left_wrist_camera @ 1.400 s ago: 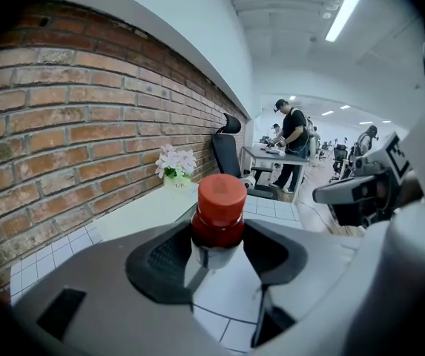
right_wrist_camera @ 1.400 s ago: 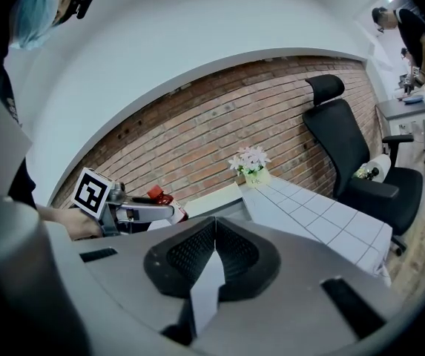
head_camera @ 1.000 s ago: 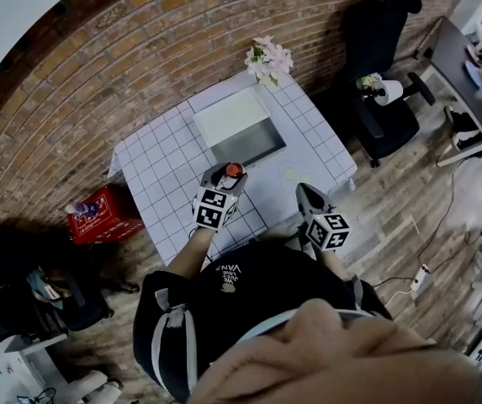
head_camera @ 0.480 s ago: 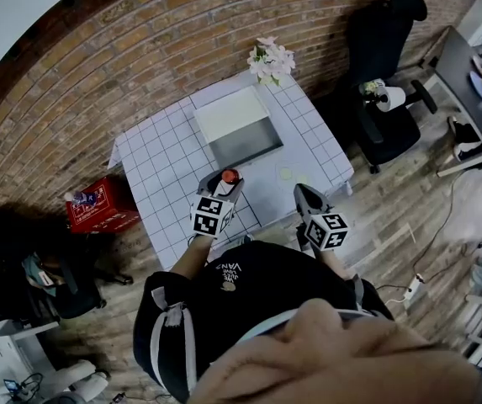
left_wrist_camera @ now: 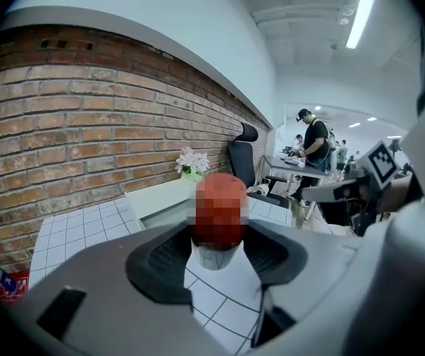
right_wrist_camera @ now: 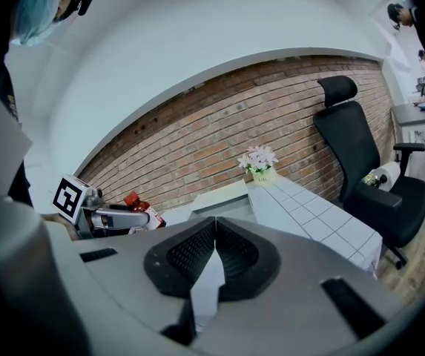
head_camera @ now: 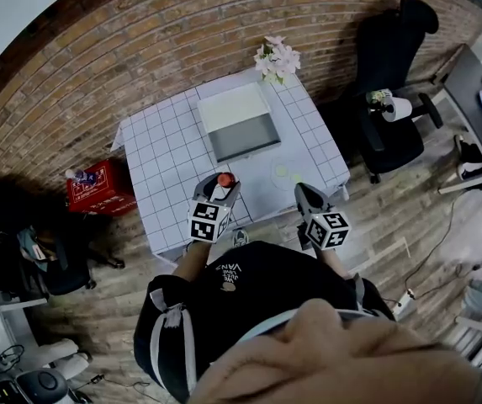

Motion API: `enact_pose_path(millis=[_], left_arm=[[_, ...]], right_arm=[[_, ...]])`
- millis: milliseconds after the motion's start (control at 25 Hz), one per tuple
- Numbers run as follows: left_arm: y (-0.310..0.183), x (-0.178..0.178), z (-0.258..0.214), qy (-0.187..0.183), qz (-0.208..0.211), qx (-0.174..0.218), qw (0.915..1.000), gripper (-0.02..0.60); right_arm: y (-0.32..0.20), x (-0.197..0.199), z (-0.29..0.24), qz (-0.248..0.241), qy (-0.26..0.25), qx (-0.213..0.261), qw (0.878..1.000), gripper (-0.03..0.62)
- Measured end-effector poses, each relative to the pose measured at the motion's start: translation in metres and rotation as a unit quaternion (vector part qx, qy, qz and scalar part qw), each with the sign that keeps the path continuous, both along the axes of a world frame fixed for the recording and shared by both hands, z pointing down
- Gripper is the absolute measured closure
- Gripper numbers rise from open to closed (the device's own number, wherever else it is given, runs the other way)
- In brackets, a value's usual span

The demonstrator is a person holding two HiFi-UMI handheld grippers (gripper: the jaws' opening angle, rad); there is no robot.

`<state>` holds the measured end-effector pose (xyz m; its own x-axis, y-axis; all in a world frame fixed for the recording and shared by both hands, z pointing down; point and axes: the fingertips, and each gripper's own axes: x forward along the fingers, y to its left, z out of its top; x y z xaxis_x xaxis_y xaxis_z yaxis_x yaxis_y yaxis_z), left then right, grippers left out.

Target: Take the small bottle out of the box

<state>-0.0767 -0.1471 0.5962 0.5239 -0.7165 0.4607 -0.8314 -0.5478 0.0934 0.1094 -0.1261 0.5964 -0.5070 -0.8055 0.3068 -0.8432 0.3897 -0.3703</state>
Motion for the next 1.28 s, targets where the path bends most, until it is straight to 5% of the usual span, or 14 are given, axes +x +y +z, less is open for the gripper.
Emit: enact_pose_path(millis=[1280], left_arm=[[0.118,0.018,0.011,0.039,-0.104,-0.016,0.9937,0.359]], right_arm=[[0.074,0.027,0.011,-0.074,0.022,-0.009,0.997,0.591]])
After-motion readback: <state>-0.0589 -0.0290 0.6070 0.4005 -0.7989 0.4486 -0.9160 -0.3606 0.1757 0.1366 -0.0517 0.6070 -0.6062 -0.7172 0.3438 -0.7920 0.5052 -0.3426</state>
